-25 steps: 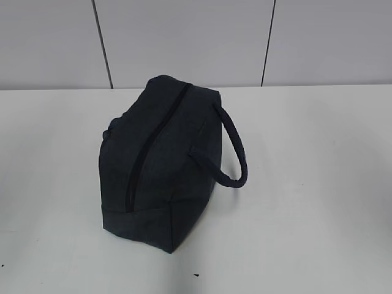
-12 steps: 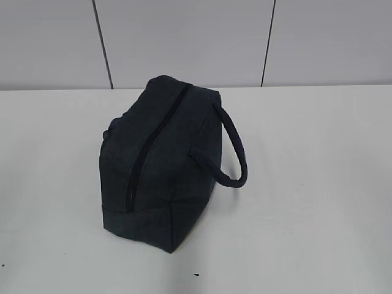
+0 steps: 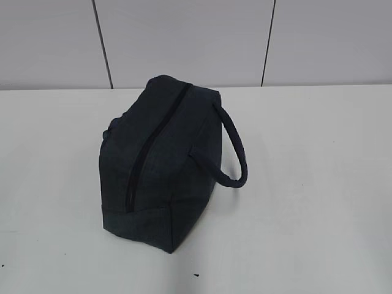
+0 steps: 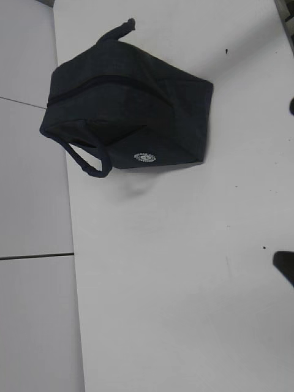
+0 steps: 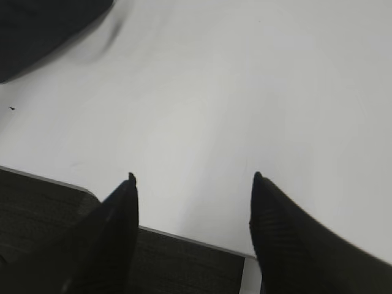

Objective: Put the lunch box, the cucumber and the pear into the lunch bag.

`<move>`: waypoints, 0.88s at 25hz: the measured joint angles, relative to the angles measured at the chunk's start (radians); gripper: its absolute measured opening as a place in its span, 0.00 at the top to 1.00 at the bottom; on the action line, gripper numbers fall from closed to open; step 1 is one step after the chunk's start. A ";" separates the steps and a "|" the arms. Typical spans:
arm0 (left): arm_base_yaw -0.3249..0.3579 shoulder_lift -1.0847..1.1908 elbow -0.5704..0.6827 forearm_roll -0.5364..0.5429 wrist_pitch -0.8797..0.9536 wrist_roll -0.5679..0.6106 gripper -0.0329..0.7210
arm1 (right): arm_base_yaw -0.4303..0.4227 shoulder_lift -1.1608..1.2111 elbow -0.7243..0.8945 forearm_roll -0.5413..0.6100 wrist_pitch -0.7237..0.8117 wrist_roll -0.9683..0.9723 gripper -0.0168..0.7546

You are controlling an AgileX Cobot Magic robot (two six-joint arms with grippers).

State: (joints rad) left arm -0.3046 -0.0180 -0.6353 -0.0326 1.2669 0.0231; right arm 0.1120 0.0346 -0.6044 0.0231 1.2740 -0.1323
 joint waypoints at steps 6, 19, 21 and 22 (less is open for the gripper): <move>0.000 0.000 0.000 0.004 -0.075 0.000 0.43 | 0.000 -0.053 0.064 -0.002 -0.017 -0.010 0.39; 0.000 0.000 0.113 -0.016 -0.156 0.000 0.43 | 0.000 -0.053 0.102 -0.014 -0.111 -0.026 0.39; 0.000 0.000 0.113 -0.019 -0.156 0.001 0.43 | 0.000 -0.053 0.104 -0.014 -0.113 -0.027 0.39; 0.000 0.000 0.113 -0.024 -0.156 0.003 0.43 | 0.000 -0.053 0.104 -0.014 -0.113 -0.027 0.39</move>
State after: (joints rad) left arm -0.3046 -0.0180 -0.5224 -0.0562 1.1105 0.0262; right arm 0.1120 -0.0180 -0.5006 0.0086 1.1611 -0.1598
